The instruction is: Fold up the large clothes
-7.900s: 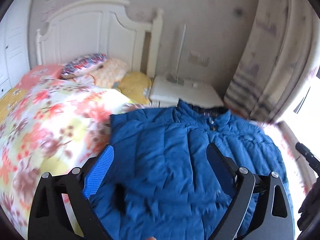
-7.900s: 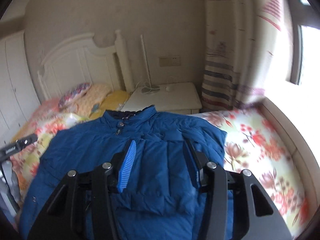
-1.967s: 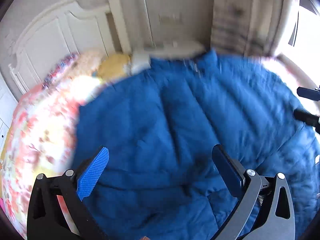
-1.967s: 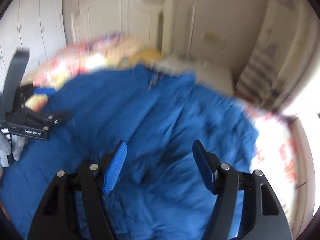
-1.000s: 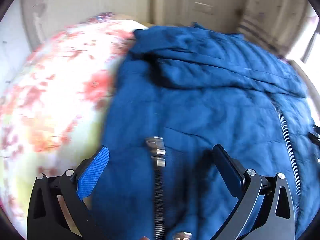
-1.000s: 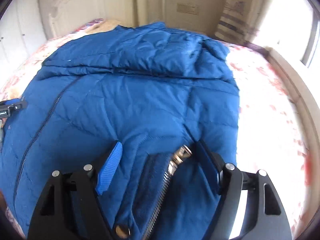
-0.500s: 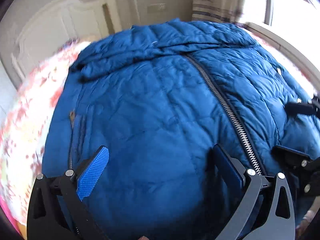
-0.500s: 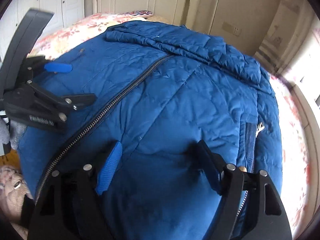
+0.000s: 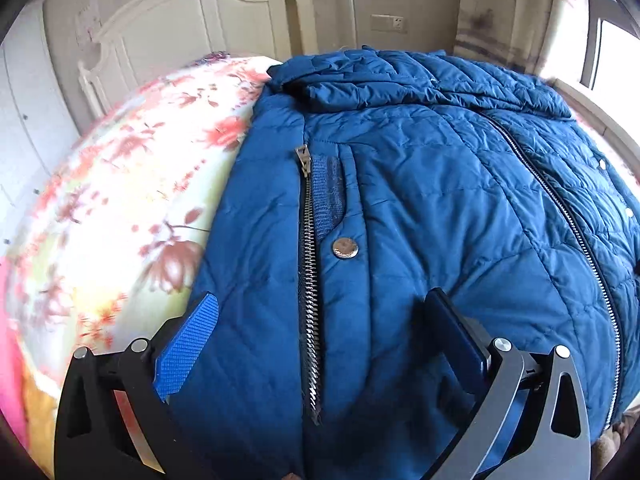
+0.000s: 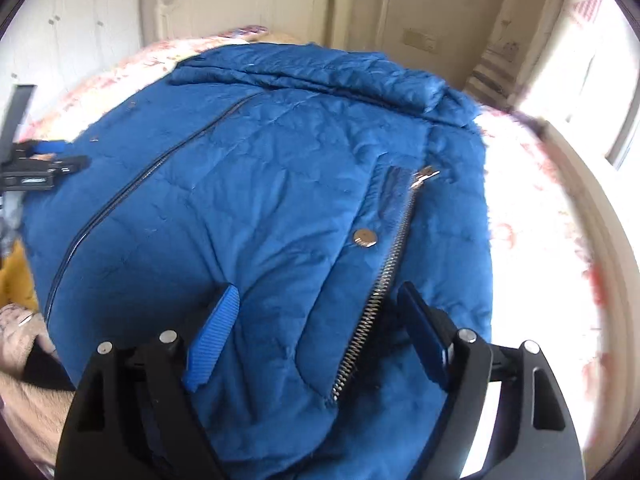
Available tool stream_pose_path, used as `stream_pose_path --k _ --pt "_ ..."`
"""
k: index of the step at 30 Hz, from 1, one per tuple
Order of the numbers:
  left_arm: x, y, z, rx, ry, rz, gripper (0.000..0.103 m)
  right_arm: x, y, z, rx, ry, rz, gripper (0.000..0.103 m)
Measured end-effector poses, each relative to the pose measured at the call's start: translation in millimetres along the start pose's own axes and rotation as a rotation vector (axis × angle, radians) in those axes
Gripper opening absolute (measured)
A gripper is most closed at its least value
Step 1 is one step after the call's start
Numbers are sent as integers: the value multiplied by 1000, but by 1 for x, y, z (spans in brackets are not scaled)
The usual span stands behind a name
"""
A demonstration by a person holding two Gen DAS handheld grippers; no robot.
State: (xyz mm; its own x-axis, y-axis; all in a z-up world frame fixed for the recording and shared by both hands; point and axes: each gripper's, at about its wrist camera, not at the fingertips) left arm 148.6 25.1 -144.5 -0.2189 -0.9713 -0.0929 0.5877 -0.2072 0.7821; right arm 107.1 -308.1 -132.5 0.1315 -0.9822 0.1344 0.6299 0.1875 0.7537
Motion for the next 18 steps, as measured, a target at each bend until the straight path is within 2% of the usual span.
stream_pose_path --k 1,3,5,7,9,10,12,13,16,18 --pt "9 3 13 32 -45 0 99 -5 2 4 18 -1 12 79" --pt "33 8 36 85 -117 -28 99 -23 7 23 70 52 30 79" --pt "54 4 46 101 -167 -83 99 -45 10 28 79 114 68 79" --pt "78 -9 37 67 -178 -161 99 -69 5 23 59 138 137 79" --pt "90 -21 19 47 -167 -185 99 -82 -7 5 19 133 167 79" --pt "83 -24 19 81 -189 -140 99 -76 -12 3 51 153 113 80" --pt "76 -23 20 59 -213 -123 99 -66 -14 1 37 184 61 80" --pt "72 -22 22 53 -204 -134 99 -65 -14 2 29 178 86 80" --pt "49 -19 36 65 -182 -91 99 -57 -12 18 26 115 124 80" --pt "31 -17 46 114 -139 -51 99 -42 -13 36 52 73 114 80"
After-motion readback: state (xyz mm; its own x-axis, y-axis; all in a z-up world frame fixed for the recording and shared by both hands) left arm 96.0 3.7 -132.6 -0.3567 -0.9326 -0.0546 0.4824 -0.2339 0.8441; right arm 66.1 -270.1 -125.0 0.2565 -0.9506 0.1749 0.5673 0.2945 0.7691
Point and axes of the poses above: each gripper's, at about its wrist camera, not at the fingertips, and z roughly against the way its jaws point, x to its right, y to its top, and after that the axes turned 11 degrees about x, right-handed
